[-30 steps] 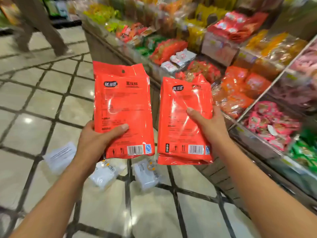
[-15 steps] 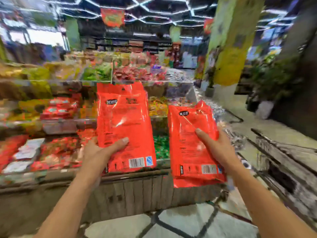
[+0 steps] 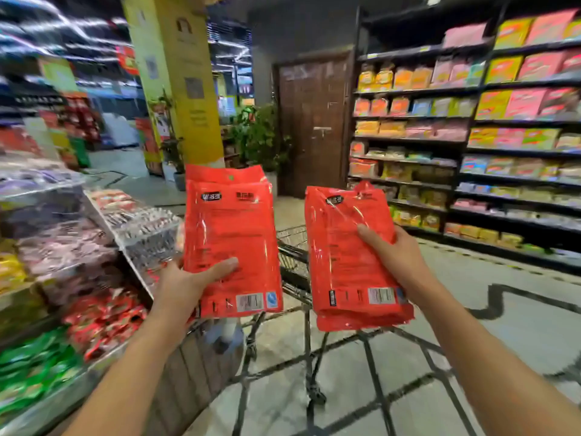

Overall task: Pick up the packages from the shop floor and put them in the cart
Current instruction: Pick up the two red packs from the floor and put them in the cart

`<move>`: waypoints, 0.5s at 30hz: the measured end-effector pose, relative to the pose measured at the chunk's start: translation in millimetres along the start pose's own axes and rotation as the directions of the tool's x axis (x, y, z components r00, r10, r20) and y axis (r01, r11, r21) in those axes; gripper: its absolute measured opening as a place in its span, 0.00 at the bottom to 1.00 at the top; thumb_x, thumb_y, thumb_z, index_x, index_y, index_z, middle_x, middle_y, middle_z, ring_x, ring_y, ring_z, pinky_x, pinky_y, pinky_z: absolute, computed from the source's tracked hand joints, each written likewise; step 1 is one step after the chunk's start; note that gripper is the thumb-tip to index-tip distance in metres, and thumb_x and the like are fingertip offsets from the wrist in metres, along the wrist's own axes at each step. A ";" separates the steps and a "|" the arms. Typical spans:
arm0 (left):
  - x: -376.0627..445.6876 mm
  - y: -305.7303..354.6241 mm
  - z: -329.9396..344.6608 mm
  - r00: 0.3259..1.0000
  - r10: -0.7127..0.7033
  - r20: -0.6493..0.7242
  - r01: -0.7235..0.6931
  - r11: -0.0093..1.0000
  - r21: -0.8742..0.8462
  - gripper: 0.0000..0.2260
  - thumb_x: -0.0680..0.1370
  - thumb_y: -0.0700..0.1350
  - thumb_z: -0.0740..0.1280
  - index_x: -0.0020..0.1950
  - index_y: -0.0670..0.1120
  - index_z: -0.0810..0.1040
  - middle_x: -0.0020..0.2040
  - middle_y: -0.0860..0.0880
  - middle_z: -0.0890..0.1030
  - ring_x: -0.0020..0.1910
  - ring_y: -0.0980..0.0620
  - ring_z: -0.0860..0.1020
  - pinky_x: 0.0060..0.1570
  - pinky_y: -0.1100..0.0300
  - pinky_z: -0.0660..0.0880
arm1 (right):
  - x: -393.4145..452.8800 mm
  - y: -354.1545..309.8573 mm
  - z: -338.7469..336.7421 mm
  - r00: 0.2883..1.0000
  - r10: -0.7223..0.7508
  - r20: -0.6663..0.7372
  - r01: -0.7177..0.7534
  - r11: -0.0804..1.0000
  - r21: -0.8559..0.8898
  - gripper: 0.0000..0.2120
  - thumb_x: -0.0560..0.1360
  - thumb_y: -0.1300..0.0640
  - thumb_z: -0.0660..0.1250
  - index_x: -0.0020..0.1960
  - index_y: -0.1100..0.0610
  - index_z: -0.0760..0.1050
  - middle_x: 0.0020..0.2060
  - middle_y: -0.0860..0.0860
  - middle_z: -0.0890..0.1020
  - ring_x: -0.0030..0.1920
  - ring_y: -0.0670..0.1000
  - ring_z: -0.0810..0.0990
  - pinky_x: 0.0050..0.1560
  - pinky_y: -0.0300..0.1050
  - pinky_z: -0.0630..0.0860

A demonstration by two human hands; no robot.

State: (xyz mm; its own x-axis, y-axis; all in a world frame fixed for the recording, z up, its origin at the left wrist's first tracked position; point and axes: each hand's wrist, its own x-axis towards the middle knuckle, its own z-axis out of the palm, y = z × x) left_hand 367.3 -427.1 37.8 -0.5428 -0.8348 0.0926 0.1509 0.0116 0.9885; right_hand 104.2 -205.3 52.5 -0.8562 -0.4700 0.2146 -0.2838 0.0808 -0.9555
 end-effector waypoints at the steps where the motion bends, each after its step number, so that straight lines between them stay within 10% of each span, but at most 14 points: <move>1: 9.6 -6.1 29.9 0.999 -0.020 0.041 0.020 1.000 -0.003 0.32 0.56 0.48 0.87 0.59 0.44 0.84 0.50 0.41 0.89 0.45 0.40 0.88 0.49 0.42 0.84 | 14.2 7.3 -21.9 1.000 0.007 -0.023 -0.007 1.000 -0.004 0.26 0.66 0.31 0.76 0.54 0.48 0.82 0.49 0.48 0.88 0.49 0.52 0.87 0.57 0.57 0.82; 8: 72.8 -48.9 201.1 0.986 -0.105 0.129 0.107 0.994 -0.007 0.39 0.52 0.53 0.88 0.60 0.45 0.83 0.49 0.42 0.89 0.45 0.38 0.88 0.51 0.39 0.84 | 107.7 61.4 -143.6 0.986 0.065 -0.155 -0.060 0.997 0.039 0.35 0.62 0.29 0.75 0.59 0.51 0.80 0.49 0.50 0.88 0.48 0.53 0.88 0.56 0.59 0.83; 15: 139.0 -88.0 301.1 0.972 -0.167 0.165 0.166 0.986 0.020 0.34 0.54 0.53 0.87 0.58 0.47 0.83 0.48 0.42 0.89 0.45 0.38 0.88 0.53 0.38 0.83 | 191.6 105.4 -184.6 0.987 0.092 -0.130 -0.079 0.992 0.099 0.17 0.72 0.41 0.75 0.56 0.49 0.79 0.48 0.52 0.88 0.46 0.54 0.89 0.54 0.60 0.84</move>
State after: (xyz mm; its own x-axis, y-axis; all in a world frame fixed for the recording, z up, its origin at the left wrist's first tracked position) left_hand 29.9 -378.4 -0.3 -0.6891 -0.7225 -0.0557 0.0422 -0.1167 0.9923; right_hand -169.4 -124.5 30.3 -0.9276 -0.3420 0.1502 -0.1706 0.0302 -0.9849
